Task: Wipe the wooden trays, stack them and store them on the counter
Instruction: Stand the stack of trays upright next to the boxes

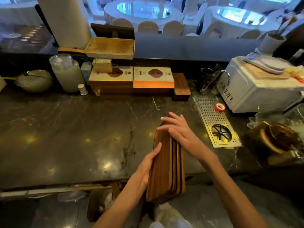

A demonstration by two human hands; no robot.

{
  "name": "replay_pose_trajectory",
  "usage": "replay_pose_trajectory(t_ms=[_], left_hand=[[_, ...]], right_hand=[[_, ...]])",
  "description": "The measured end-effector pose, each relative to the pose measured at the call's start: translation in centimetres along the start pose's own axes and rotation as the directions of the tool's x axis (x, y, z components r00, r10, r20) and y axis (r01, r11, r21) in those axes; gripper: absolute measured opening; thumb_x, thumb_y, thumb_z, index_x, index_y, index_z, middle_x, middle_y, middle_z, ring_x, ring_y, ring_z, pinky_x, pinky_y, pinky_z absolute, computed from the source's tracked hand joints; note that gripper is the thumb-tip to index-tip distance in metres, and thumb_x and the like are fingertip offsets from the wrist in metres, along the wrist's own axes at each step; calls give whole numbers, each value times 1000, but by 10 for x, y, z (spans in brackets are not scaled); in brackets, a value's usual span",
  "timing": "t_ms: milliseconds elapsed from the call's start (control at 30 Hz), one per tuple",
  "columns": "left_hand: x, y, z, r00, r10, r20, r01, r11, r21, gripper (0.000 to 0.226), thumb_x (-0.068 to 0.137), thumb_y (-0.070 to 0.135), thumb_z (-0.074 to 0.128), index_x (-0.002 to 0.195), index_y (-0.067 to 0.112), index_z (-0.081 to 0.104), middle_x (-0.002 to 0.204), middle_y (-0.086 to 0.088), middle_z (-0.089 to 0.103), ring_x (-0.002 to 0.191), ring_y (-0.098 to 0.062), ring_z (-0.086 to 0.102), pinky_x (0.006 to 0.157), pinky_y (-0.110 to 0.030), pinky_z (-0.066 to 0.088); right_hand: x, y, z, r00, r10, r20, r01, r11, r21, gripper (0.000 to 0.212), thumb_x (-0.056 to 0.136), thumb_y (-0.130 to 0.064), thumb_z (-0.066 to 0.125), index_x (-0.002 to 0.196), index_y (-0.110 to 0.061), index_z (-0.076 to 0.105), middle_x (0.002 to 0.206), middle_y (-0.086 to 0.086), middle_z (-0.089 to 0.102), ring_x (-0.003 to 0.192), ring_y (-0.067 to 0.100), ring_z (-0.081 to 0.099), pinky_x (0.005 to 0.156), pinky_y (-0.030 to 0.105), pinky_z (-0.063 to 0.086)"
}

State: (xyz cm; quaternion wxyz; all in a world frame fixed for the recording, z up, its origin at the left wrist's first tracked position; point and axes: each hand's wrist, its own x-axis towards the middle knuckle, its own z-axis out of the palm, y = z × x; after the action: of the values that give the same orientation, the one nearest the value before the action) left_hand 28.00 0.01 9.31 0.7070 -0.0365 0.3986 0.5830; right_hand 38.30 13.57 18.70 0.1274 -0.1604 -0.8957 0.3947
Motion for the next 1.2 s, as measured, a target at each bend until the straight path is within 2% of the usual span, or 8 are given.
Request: replay_pose_trajectory(t_ms=[100, 233, 433, 633, 767, 900, 1000, 1200], left_hand=[[25, 15, 27, 998, -17, 57, 19, 1000, -24, 54, 77, 44, 71, 109, -1, 73, 98, -19, 75, 80, -29, 75, 72, -38, 62], [62, 35, 57, 1000, -6, 10, 6, 1000, -15, 60, 80, 37, 73, 125, -2, 64, 118, -23, 69, 99, -34, 70, 85, -45, 57], [134, 80, 86, 971, 200, -130, -173, 965, 195, 64, 74, 30, 82, 130, 19, 52, 117, -16, 71, 104, -34, 71, 82, -48, 59], [224, 130, 143, 898, 397, -190, -281, 849, 449, 79, 73, 36, 81, 138, 25, 39, 124, -5, 62, 113, -23, 63, 99, -51, 51], [285, 181, 182, 888, 433, -156, -317, 821, 474, 79, 79, 36, 76, 143, 22, 32, 131, -6, 57, 119, -24, 58, 104, -52, 47], [340, 226, 201, 904, 403, -140, -305, 840, 450, 65, 90, 38, 63, 144, 20, 31, 132, -7, 55, 117, -23, 59, 102, -49, 49], [372, 240, 195, 906, 352, -234, -198, 844, 499, 69, 92, 45, 58, 148, 18, 27, 139, -9, 48, 122, -24, 54, 104, -46, 48], [402, 227, 166, 771, 354, -529, -29, 849, 527, 63, 98, 47, 43, 152, 24, 21, 156, -6, 25, 142, -29, 28, 113, -46, 29]], right_hand=[[39, 36, -34, 981, 194, -20, -189, 972, 142, 39, 104, -32, 33, 137, -30, 53, 158, -8, 25, 148, 3, 2, 119, 32, 0], [58, 76, -56, 915, 402, -42, -368, 871, 325, 52, 102, -41, 35, 152, -27, 28, 161, -2, 21, 144, 7, 20, 120, 32, 14], [25, 132, -59, 889, 452, 68, -413, 728, 547, 75, 70, -72, 65, 122, -82, 12, 122, -43, 46, 110, -12, 57, 79, 15, 53], [68, 191, -112, 828, 560, -32, -450, 696, 560, 98, 68, -53, 78, 145, -42, 19, 134, -5, 51, 109, 6, 57, 78, 21, 46], [123, 239, -156, 807, 579, -114, -407, 686, 604, 83, 69, -43, 82, 138, -42, 36, 127, -6, 59, 109, 11, 61, 84, 30, 52], [186, 297, -184, 783, 609, -127, -421, 669, 613, 97, 66, -49, 83, 146, -35, 30, 128, -4, 55, 111, 15, 59, 85, 35, 52], [232, 344, -186, 772, 620, -142, -426, 669, 609, 89, 69, -45, 82, 143, -30, 36, 129, 1, 58, 111, 18, 61, 92, 44, 53], [306, 409, -168, 753, 645, -130, -466, 661, 588, 91, 71, -45, 81, 145, -29, 31, 130, 1, 56, 107, 14, 59, 82, 30, 52]])
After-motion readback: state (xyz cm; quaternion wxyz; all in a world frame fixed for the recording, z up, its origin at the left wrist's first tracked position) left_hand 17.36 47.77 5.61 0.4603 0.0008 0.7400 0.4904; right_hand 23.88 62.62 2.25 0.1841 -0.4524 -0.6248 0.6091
